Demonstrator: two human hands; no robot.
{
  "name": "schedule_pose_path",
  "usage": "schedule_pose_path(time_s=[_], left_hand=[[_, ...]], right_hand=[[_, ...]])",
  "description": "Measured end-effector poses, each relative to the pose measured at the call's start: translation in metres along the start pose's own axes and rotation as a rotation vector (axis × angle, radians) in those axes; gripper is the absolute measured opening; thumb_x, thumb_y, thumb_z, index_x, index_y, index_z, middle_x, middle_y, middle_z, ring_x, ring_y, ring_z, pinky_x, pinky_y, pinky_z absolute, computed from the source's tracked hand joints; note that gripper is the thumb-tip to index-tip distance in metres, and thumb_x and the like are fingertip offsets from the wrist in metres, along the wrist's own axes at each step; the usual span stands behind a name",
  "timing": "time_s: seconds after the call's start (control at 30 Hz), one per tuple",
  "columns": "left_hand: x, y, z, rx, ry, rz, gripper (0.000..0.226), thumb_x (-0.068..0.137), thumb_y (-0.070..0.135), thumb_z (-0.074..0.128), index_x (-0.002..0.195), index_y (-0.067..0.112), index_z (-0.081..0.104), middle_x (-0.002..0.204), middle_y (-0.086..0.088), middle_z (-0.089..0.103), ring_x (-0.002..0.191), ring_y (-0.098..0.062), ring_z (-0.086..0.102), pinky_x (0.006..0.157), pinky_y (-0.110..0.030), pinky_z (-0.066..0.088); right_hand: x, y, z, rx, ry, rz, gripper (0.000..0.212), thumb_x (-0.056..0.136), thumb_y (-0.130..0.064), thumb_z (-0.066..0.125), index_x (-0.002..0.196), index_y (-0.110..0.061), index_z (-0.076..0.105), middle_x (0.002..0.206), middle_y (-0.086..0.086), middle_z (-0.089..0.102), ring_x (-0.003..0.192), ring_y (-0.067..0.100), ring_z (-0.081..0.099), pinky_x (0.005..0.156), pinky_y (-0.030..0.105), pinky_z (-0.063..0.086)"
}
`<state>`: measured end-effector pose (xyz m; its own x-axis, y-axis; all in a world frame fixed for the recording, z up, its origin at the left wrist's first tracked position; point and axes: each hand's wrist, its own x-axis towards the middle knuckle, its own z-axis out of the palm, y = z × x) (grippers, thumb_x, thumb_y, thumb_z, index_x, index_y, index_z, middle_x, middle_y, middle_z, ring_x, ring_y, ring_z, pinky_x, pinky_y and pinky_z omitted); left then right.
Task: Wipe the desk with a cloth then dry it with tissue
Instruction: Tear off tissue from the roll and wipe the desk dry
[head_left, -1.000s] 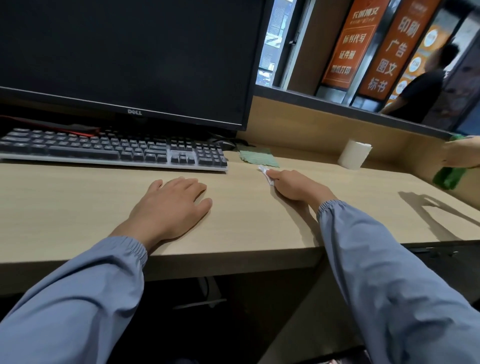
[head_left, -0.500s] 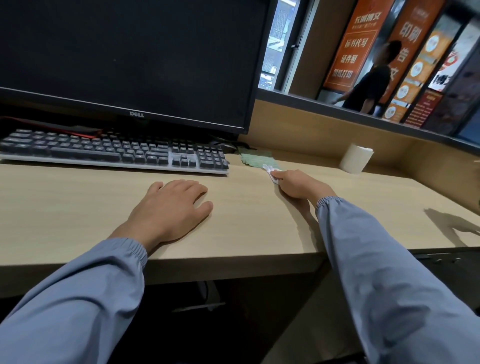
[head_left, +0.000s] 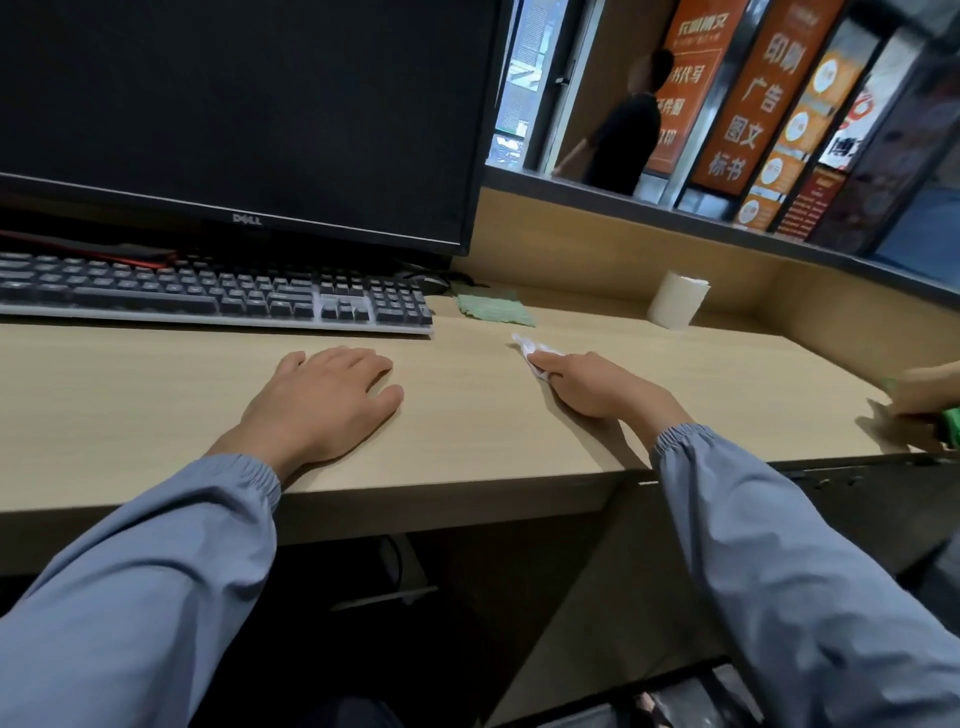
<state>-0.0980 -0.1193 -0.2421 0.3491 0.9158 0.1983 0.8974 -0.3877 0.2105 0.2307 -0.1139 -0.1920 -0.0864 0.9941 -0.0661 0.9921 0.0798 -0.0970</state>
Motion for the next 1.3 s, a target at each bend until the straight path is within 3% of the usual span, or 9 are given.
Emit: schedule_pose_path(time_s=[0.23,0.37,0.47,0.63,0.8,0.93,1.0,1.2,1.3], left_hand=[[-0.002,0.003,-0.004,0.003,-0.014,0.007,0.059,0.106,0.058,0.022,0.155,0.03,0.038,0.164,0.007,0.036,0.149,-0.015,0.032,0.121,-0.05,0.02],[-0.004,0.006,-0.007,0.011,-0.015,0.009,0.058,0.106,0.056,0.022,0.154,0.028,0.04,0.162,0.005,0.039,0.147,-0.016,0.035,0.12,-0.051,0.021],[-0.004,0.007,-0.008,0.012,-0.024,0.012,0.057,0.107,0.056,0.022,0.152,0.027,0.042,0.161,0.004,0.04,0.146,-0.017,0.035,0.12,-0.052,0.02],[-0.004,0.007,-0.007,0.018,-0.031,0.011,0.057,0.107,0.055,0.022,0.153,0.027,0.04,0.164,0.003,0.037,0.148,-0.018,0.033,0.121,-0.053,0.019],[-0.003,0.007,-0.005,0.027,-0.022,0.021,0.056,0.107,0.054,0.023,0.151,0.026,0.042,0.16,0.003,0.041,0.145,-0.018,0.036,0.118,-0.052,0.022],[-0.002,0.007,-0.005,0.019,-0.024,0.012,0.054,0.107,0.054,0.024,0.149,0.027,0.044,0.156,0.005,0.044,0.143,-0.016,0.037,0.117,-0.051,0.022],[-0.002,0.007,-0.005,0.023,-0.022,0.015,0.053,0.107,0.054,0.024,0.148,0.027,0.045,0.155,0.005,0.045,0.142,-0.016,0.038,0.116,-0.05,0.023],[-0.002,0.005,-0.005,0.019,-0.012,0.028,0.054,0.107,0.055,0.023,0.149,0.028,0.044,0.157,0.006,0.044,0.142,-0.016,0.038,0.117,-0.051,0.025],[-0.002,0.003,-0.004,0.009,-0.013,0.031,0.054,0.107,0.055,0.023,0.149,0.028,0.044,0.158,0.006,0.043,0.143,-0.016,0.037,0.119,-0.052,0.023]], right_hand=[[-0.06,0.002,0.011,0.107,0.012,0.017,0.044,0.112,-0.048,0.02,0.154,-0.062,0.024,0.167,-0.02,0.024,0.152,0.019,0.032,0.119,0.033,0.027],[-0.101,-0.005,0.015,0.078,0.022,0.041,0.05,0.112,-0.027,0.03,0.158,-0.048,0.031,0.168,-0.014,0.023,0.152,0.02,0.031,0.118,0.029,0.024],[-0.126,-0.006,0.023,0.084,0.034,0.035,0.053,0.111,-0.022,0.035,0.158,-0.047,0.033,0.166,-0.017,0.025,0.151,0.019,0.035,0.116,0.028,0.026],[-0.154,-0.012,0.039,0.191,0.094,-0.012,0.051,0.112,-0.023,0.038,0.157,-0.045,0.035,0.163,-0.027,0.021,0.152,-0.001,0.019,0.125,0.024,0.015],[-0.16,-0.032,0.055,0.157,0.199,-0.039,0.056,0.111,-0.017,0.038,0.161,-0.038,0.027,0.166,-0.023,0.013,0.152,-0.008,0.005,0.115,0.005,-0.003],[-0.153,-0.075,0.069,0.109,0.185,-0.226,0.067,0.104,-0.008,0.042,0.164,-0.029,0.023,0.169,-0.017,0.01,0.154,-0.006,0.001,0.124,0.018,-0.001],[-0.148,-0.091,0.079,0.055,0.218,-0.279,0.068,0.1,-0.011,0.041,0.165,-0.022,0.022,0.171,-0.008,0.013,0.157,0.002,0.004,0.124,0.018,-0.003],[-0.147,-0.085,0.083,0.001,0.281,-0.25,0.074,0.091,-0.011,0.045,0.163,-0.02,0.029,0.169,-0.006,0.025,0.156,0.007,0.016,0.123,0.015,0.001],[-0.138,-0.078,0.07,-0.037,0.229,-0.235,0.07,0.099,-0.012,0.043,0.165,-0.023,0.021,0.171,-0.008,0.016,0.156,0.003,0.011,0.124,0.017,0.004]])
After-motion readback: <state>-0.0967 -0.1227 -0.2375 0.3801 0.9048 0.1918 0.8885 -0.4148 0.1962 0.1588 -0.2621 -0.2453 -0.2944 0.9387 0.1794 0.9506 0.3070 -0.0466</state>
